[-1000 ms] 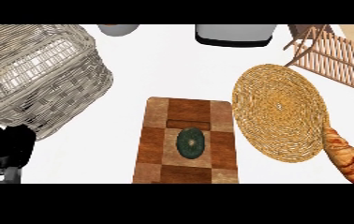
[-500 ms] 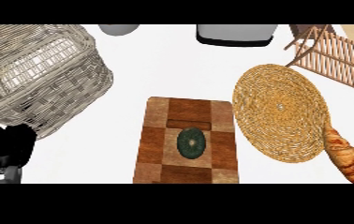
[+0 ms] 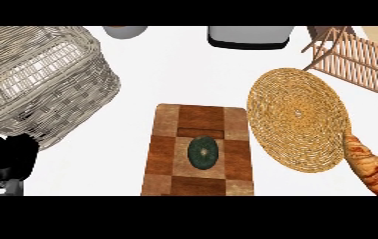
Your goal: Pick the tomato from the placemat and place it in the tiered shelf
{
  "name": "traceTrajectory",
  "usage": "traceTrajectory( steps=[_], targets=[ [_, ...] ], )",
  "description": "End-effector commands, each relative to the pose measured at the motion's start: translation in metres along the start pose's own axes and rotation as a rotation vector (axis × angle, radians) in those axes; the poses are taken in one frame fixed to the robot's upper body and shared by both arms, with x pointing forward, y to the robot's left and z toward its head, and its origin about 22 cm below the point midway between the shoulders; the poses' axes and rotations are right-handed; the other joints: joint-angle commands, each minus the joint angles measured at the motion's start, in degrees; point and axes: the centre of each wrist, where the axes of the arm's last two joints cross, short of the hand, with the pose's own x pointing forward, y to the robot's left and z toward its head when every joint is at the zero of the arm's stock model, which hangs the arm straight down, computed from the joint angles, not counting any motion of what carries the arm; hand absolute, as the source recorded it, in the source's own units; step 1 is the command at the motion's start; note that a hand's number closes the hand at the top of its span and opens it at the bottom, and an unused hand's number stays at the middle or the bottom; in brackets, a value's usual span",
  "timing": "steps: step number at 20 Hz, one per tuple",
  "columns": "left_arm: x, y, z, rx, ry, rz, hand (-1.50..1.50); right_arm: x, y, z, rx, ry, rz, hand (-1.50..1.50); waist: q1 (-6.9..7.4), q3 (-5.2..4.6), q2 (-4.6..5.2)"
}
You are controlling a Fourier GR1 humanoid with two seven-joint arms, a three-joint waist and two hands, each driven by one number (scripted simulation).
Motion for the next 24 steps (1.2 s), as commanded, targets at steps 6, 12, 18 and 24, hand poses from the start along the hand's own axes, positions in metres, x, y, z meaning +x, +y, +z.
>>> traceTrajectory(
  steps=[6, 12, 18, 24],
  targets=[
    [-0.001, -0.025, 0.001, -0.135, -0.047, -0.044, 0.00, 0.001, -0.050, 0.007, 0.036, 0.013, -0.312, -1.50, -1.27, -0.11, 0.16],
    [0.005, -0.016, -0.001, -0.108, -0.028, -0.056, 0.00, -0.010, -0.106, 0.031, -0.036, -0.021, -0.459, -1.50, -2.83, -0.03, -0.16],
    [0.004, -0.005, 0.005, -0.098, -0.018, -0.039, 0.00, -0.028, -0.172, 0.074, -0.141, 0.080, -0.424, -1.50, -3.57, 0.13, -0.15],
    [-0.008, 0.014, 0.014, -0.076, 0.008, -0.036, 0.00, -0.051, -0.203, 0.110, -0.057, 0.126, -0.349, -1.50, -5.49, 0.37, -0.44]
  ],
)
